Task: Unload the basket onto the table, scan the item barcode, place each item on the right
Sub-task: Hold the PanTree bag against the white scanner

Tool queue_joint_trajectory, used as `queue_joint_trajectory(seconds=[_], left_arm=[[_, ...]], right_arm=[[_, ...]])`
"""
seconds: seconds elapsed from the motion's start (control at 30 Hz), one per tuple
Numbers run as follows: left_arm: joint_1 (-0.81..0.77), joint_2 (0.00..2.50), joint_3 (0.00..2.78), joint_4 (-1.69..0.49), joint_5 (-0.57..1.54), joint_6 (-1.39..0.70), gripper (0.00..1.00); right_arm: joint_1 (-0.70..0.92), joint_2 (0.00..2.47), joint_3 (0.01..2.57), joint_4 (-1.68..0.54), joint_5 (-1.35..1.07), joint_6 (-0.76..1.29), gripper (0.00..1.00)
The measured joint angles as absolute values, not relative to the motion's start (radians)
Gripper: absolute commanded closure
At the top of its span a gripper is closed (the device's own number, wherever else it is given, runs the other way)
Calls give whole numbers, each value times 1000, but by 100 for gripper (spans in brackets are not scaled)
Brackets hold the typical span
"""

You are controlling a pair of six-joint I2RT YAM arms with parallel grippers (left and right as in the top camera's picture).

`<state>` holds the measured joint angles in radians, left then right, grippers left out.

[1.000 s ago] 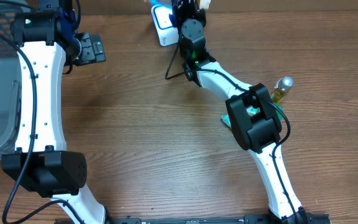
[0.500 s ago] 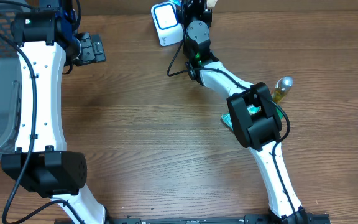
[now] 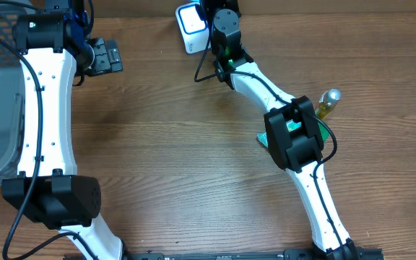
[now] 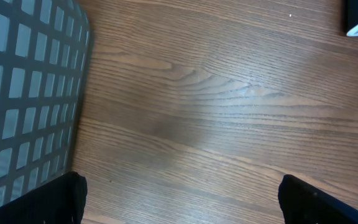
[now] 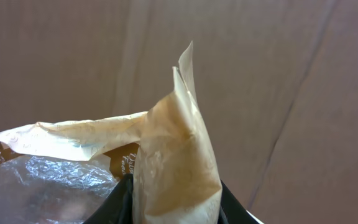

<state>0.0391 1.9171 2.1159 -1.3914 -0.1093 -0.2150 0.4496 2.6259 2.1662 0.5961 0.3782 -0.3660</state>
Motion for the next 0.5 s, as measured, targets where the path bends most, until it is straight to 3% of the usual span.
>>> queue_joint_trajectory(seconds=[0.5], left_arm=[[39,1917,2116,-1392,-109,-215,0]], right_arm=[[453,2675,2167,545,435,-551,96]])
